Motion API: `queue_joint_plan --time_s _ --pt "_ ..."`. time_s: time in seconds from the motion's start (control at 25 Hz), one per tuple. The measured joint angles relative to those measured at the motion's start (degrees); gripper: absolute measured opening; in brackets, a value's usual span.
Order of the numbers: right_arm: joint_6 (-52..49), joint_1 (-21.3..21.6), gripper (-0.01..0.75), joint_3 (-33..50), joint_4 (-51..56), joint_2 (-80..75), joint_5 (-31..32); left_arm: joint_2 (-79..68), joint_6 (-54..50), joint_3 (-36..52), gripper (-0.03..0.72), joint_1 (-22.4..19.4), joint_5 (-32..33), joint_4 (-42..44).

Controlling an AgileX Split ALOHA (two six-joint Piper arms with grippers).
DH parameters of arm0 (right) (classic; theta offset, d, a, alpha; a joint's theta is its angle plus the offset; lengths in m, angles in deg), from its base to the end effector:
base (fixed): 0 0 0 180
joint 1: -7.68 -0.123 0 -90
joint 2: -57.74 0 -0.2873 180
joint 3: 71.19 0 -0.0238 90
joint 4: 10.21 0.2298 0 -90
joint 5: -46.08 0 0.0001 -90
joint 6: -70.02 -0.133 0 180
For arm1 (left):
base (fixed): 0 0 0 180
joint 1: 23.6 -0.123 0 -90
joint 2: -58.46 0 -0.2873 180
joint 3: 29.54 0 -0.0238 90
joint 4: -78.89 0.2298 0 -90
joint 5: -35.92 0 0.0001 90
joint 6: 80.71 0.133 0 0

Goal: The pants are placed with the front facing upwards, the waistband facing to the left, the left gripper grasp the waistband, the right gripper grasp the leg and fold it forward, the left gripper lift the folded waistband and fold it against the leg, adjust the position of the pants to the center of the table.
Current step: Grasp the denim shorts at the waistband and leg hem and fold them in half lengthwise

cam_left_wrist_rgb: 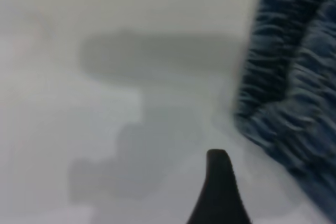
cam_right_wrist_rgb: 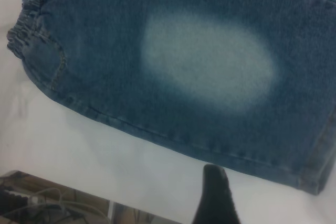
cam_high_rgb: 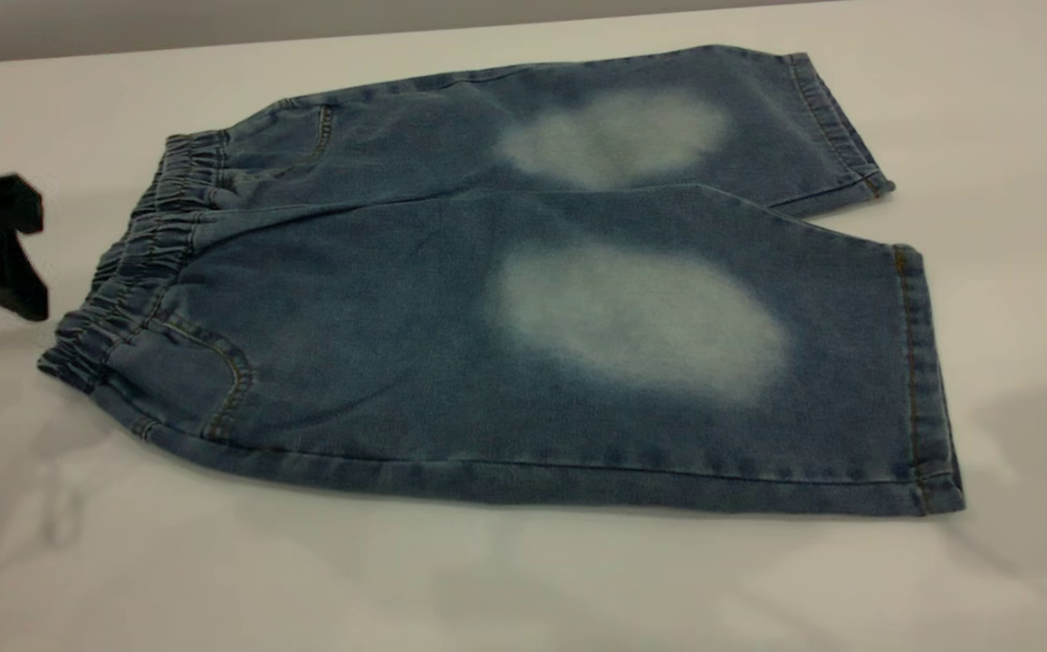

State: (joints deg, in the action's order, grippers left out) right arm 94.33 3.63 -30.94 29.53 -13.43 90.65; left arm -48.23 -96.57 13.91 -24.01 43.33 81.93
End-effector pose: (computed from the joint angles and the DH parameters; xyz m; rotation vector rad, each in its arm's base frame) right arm 0.1871 0.0731 0.2317 -0.1198 2.5632 0.6692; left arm 0.2683 0.0028 0.0878 -0.3193 2.7321 -0.0498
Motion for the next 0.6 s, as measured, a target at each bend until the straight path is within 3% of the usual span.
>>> queue_joint_plan --time_s 0.32,0.6 --pt "0.1 0.0 0.437 0.0 0.4 0.0 0.0 -1.9 2.0 0.0 0.485 -8.4 -1.9 -0.1" --pt "0.3 0.0 0.437 0.0 0.6 0.0 0.1 -1.9 3.3 0.0 0.482 -7.4 -1.3 -3.0"
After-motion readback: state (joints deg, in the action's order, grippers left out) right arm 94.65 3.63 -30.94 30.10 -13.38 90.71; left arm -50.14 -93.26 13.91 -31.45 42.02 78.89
